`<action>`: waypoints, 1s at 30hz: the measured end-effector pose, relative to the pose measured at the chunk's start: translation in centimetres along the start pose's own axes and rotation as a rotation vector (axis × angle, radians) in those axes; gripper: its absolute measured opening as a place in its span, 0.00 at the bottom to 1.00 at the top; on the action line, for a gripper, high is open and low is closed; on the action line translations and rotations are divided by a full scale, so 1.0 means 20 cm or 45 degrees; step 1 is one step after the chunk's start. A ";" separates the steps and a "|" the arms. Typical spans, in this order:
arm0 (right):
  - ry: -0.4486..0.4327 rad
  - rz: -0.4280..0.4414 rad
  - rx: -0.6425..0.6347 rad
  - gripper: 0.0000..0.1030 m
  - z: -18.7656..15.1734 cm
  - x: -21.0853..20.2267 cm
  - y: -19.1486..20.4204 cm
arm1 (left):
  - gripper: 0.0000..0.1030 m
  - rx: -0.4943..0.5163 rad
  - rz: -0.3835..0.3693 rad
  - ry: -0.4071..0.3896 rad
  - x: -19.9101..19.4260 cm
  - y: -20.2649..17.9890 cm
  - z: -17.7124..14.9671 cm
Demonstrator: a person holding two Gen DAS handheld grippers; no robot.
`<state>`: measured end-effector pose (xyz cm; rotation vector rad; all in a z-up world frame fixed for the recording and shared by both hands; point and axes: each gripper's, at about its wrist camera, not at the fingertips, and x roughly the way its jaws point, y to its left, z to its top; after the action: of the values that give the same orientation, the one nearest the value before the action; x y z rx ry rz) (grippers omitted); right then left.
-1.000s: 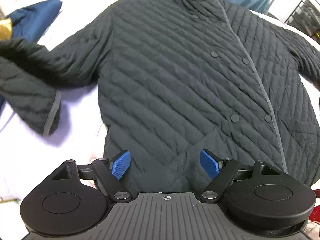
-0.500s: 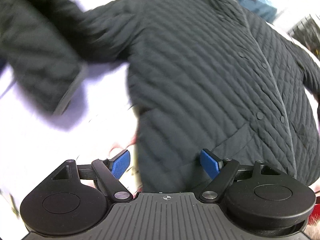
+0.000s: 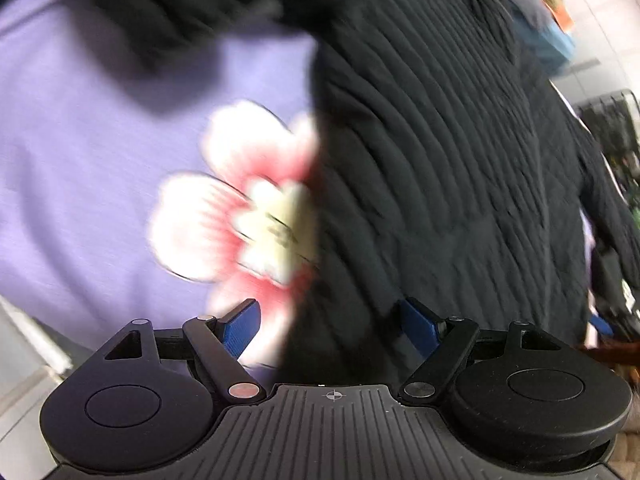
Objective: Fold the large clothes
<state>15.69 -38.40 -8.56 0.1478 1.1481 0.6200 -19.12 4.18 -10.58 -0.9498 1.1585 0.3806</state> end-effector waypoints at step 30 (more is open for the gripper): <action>0.344 0.161 -0.068 0.13 -0.11 -0.01 0.05 | 0.52 0.316 0.123 0.167 0.04 -0.12 0.13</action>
<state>13.35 -38.18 -8.95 0.0933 1.3888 0.7997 -15.63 4.73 -9.98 -0.7120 1.3412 0.2475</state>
